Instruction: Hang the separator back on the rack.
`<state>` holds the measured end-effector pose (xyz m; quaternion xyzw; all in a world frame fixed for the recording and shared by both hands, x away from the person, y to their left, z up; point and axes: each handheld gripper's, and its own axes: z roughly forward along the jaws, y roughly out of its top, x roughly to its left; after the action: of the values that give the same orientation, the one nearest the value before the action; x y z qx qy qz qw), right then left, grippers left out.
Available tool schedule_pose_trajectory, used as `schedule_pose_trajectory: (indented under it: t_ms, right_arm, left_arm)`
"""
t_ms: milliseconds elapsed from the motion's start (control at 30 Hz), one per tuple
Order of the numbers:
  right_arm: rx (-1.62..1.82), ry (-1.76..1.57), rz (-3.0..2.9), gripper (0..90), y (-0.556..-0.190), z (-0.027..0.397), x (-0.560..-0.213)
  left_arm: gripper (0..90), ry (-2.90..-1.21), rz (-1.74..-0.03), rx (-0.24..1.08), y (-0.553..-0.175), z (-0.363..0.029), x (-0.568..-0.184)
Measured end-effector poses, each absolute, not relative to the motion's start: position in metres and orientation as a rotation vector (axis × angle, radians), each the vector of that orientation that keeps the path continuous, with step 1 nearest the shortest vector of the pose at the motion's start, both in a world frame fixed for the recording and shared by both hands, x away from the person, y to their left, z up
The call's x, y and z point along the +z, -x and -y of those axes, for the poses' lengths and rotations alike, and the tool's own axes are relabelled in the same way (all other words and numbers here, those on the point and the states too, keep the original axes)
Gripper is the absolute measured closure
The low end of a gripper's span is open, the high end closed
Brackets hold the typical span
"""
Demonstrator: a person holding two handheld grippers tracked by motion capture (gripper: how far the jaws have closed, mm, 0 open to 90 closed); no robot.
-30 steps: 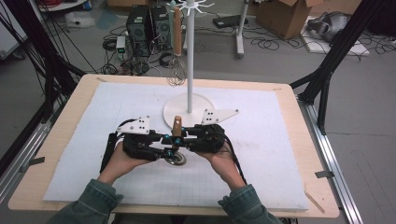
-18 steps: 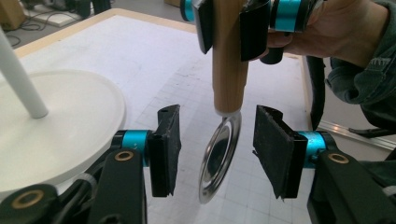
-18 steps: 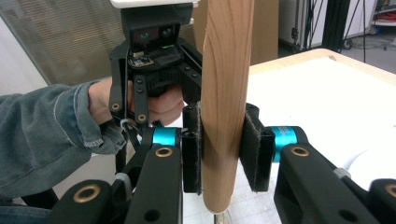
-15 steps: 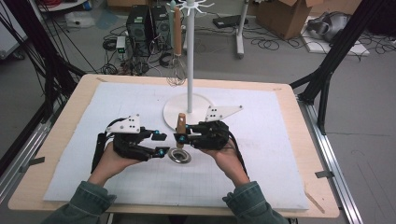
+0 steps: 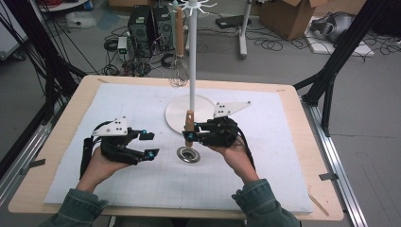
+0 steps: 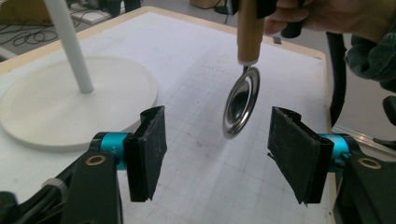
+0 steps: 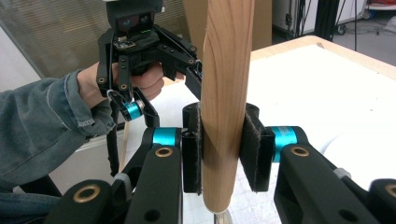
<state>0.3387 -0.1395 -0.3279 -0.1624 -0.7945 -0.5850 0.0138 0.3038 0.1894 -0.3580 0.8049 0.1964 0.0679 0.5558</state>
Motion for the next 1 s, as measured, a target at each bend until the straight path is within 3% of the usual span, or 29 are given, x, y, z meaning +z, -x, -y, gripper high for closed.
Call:
schedule_pose_trajectory:
  t_ms: [633,1000]
  right_arm:
    - [-1.77,0.508,2.521,72.6,-0.353,0.147,-0.318]
    - [-1.783,0.476,2.51,72.5,-0.365,0.152,-0.299]
  left_arm:
    - [19.1,-1.897,-0.654,0.329,-0.302,-0.231,-0.375]
    - [11.8,-1.908,-0.685,0.356,-0.301,-0.245,-0.374]
